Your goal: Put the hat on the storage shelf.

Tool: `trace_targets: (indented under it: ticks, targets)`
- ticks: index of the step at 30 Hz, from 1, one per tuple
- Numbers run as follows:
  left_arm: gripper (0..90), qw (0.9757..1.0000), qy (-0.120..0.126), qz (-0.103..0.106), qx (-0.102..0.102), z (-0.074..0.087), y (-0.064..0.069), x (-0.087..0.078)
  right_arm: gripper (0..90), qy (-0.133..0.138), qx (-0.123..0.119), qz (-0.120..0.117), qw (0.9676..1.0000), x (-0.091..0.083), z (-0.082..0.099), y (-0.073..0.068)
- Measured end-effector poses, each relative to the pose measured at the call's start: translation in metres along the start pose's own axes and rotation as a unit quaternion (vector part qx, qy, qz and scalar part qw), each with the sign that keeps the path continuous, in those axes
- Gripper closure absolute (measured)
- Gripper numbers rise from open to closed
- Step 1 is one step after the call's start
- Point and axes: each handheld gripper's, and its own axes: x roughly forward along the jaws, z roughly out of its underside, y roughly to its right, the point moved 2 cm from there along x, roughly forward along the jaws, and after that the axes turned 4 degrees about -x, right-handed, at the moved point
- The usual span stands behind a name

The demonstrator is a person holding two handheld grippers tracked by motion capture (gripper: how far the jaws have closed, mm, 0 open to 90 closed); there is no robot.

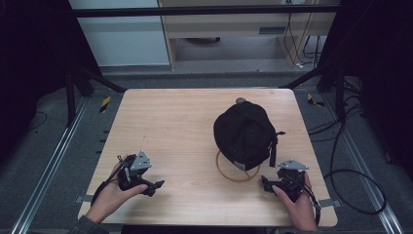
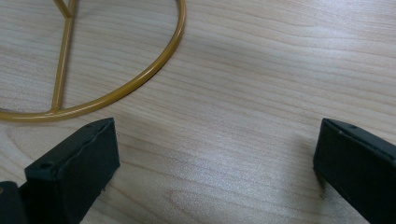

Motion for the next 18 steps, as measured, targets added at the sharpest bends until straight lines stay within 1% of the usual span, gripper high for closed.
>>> trace_targets:
  ticks: [1,5,8,10,12,15,18]
  targets:
    - [3.8,1.0,-0.004,-0.002,-0.001,0.002,-0.001,0.001,0.4,0.0,-0.001,0.0,1.0,0.0,0.0,0.0]
    - [3.8,0.9998,-0.012,-0.008,-0.016,0.012,-0.01,0.005,0.4,0.0,-0.001,0.0,1.0,0.0,0.0,0.0]
    - [3.8,0.9991,-0.017,-0.009,-0.038,0.02,-0.018,0.009,0.4,0.0,-0.001,0.0,1.0,0.0,0.0,0.0]
    - [4.0,0.9986,-0.022,-0.012,-0.047,0.023,-0.023,0.013,0.4,0.0,-0.001,0.0,1.0,0.0,0.0,0.0]
    - [4.1,0.9979,-0.018,-0.005,-0.063,0.026,-0.029,0.016,0.4,0.0,-0.001,0.001,1.0,0.0,0.0,0.0]
    - [4.2,0.9971,-0.023,-0.018,-0.07,0.029,-0.037,0.021,0.4,0.0,-0.001,0.001,1.0,0.0,0.0,0.0]
    - [4.2,0.9962,-0.022,-0.023,-0.081,0.032,-0.045,0.025,0.4,0.0,-0.001,0.0,1.0,0.0,0.0,0.0]
